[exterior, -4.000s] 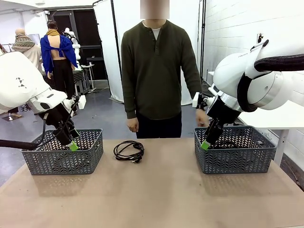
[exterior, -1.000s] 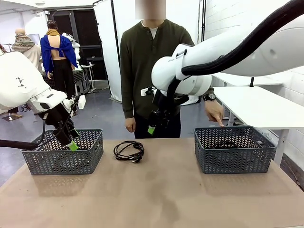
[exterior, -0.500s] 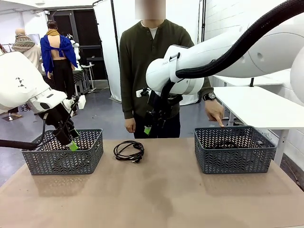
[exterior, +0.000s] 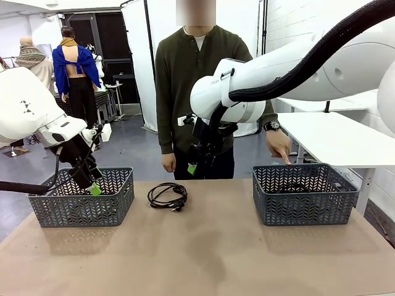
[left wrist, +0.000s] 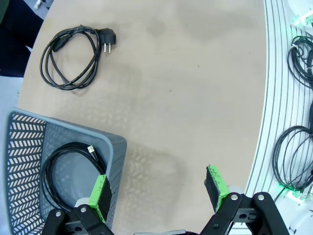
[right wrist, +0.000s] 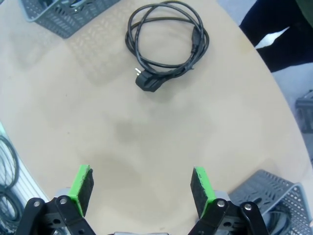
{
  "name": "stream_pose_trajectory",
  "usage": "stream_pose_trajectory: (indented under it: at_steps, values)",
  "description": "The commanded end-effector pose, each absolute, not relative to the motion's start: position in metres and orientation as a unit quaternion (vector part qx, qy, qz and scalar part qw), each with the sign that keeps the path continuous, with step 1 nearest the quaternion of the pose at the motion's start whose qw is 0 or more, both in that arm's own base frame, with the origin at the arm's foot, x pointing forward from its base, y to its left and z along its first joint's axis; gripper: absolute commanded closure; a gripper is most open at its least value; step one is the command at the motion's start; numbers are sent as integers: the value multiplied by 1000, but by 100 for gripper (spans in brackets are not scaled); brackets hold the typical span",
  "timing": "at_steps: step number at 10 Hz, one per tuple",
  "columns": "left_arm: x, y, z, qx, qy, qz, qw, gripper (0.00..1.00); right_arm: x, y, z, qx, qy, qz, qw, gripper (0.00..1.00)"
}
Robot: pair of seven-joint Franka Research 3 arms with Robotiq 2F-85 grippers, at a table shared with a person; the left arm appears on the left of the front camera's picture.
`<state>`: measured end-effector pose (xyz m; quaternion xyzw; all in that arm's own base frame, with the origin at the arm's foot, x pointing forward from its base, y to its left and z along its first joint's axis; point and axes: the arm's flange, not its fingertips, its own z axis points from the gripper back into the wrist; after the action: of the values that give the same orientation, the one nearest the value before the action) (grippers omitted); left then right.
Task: Organize the cables according to human instructions.
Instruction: Pick up a bundle of cables and place it in the basket indicated by the human.
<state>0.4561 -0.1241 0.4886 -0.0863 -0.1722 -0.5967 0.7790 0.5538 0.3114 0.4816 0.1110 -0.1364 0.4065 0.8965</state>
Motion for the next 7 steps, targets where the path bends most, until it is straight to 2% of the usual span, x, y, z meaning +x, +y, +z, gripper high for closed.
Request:
stream_pose_trajectory:
  at_steps: [1, 7]
  values:
    - [456, -124, 490, -85, -173, -595, 780, 0, 574, 321, 469, 105, -140, 347, 922, 0]
    - [456, -124, 490, -85, -173, -595, 780, 0, 619, 363, 418, 95, -109, 273, 951, 0]
